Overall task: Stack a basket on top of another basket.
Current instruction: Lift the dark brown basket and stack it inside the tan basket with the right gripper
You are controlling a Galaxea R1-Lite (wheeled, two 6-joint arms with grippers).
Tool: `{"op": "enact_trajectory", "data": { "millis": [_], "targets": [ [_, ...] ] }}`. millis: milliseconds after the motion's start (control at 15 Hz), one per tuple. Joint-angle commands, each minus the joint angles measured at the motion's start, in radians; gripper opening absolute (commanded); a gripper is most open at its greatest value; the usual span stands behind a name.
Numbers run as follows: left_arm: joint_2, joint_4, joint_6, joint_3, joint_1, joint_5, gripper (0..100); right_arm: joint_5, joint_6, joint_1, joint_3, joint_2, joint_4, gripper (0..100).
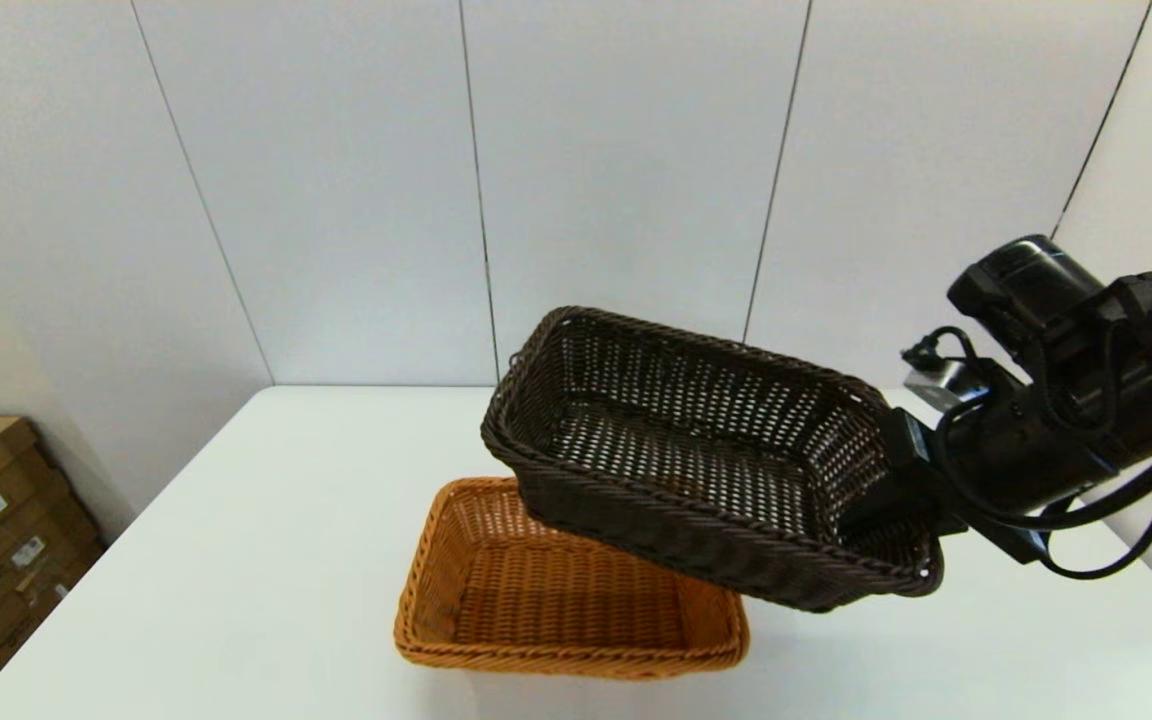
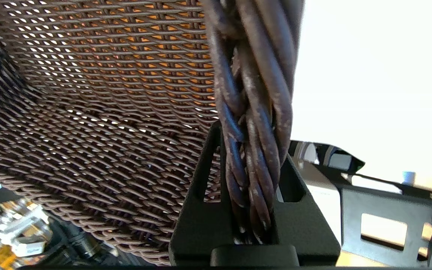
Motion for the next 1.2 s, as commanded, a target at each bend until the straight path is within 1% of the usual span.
{"op": "enact_trajectory", "data": {
  "millis": [67, 267, 400, 467, 600, 1000, 1133, 1200],
  "targets": [
    [0.0, 0.0, 0.0, 0.0, 0.0, 0.001, 100, -0.017, -0.005, 0.072, -0.102, 0.105, 0.036, 0],
    [0.0, 0.0, 0.0, 0.0, 0.001, 0.001, 100, -0.025, -0.009, 0.119, -0.146, 0.143, 0.049, 0],
    [0.0, 0.0, 0.0, 0.0, 0.0, 0.001, 100, -0.063, -0.023, 0.161, -0.165, 0.157, 0.05, 0],
    [0.0, 0.0, 0.0, 0.0, 0.0, -0.001, 100, -0.069, -0.023, 0.175, -0.188, 0.171, 0.067, 0],
    [0.0, 0.0, 0.0, 0.0, 0.001, 0.001, 100, -0.071, -0.025, 0.19, -0.232, 0.191, 0.096, 0],
    [0.0, 0.0, 0.0, 0.0, 0.0, 0.001, 100, -0.071, -0.034, 0.221, -0.261, 0.244, 0.093, 0],
    [0.0, 0.0, 0.0, 0.0, 0.001, 0.001, 100, -0.074, -0.035, 0.241, -0.267, 0.26, 0.092, 0],
    [0.0, 0.0, 0.0, 0.0, 0.001, 0.001, 100, -0.084, -0.037, 0.245, -0.274, 0.27, 0.09, 0]
  ]
}}
